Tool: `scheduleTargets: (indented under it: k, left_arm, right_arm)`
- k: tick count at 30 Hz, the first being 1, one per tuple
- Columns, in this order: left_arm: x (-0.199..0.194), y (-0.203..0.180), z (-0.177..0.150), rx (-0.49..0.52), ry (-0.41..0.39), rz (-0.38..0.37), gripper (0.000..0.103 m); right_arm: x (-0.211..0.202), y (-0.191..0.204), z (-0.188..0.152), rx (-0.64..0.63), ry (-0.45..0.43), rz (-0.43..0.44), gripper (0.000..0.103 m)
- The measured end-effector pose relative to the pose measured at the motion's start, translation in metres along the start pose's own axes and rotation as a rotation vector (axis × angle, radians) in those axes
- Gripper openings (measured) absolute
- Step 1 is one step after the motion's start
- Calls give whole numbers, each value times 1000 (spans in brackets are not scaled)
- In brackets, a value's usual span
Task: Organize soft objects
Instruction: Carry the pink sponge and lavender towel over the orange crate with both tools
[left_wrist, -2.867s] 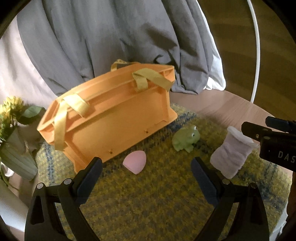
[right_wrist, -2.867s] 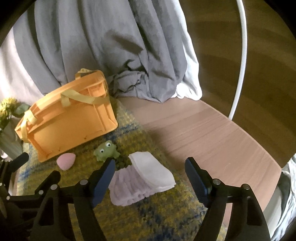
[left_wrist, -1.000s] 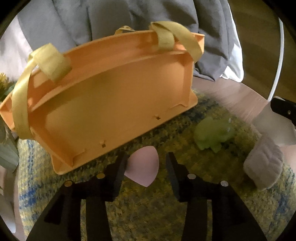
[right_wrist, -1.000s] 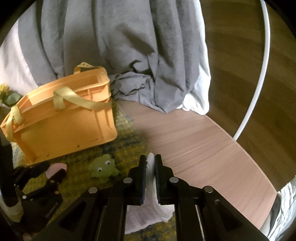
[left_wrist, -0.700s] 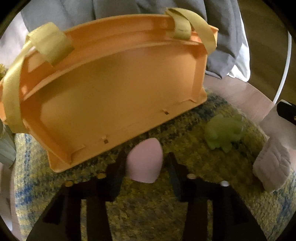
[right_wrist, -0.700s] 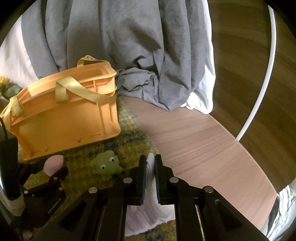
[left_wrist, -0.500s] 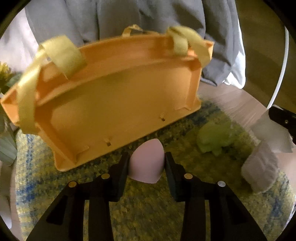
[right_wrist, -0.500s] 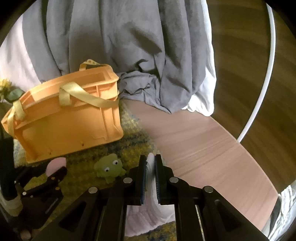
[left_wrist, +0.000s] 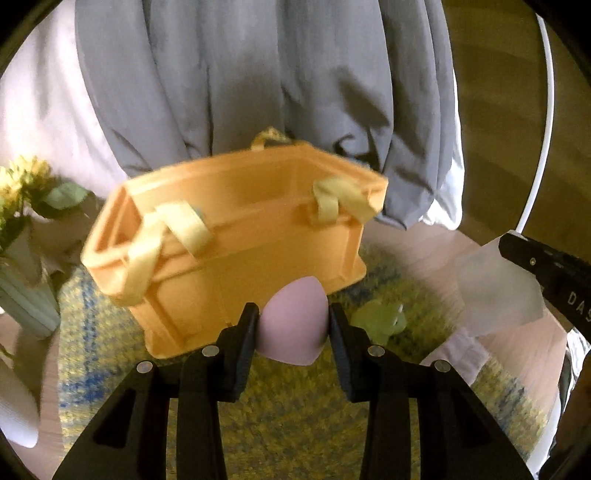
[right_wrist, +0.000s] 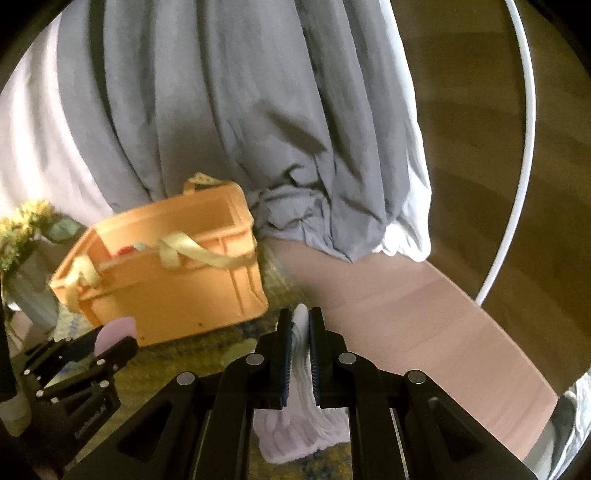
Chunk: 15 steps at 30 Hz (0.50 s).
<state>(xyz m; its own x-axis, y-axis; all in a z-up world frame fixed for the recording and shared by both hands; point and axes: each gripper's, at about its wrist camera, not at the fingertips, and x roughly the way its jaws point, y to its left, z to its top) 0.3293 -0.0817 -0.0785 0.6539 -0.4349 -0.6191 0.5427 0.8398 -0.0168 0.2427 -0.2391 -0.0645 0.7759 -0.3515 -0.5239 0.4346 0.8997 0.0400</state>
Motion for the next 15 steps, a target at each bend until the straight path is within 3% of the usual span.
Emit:
scheduleTargets:
  k: [15]
  left_arm:
    - [-58, 17, 31, -52, -147, 99, 37]
  right_arm:
    - [-30, 19, 35, -45, -115, 171, 10]
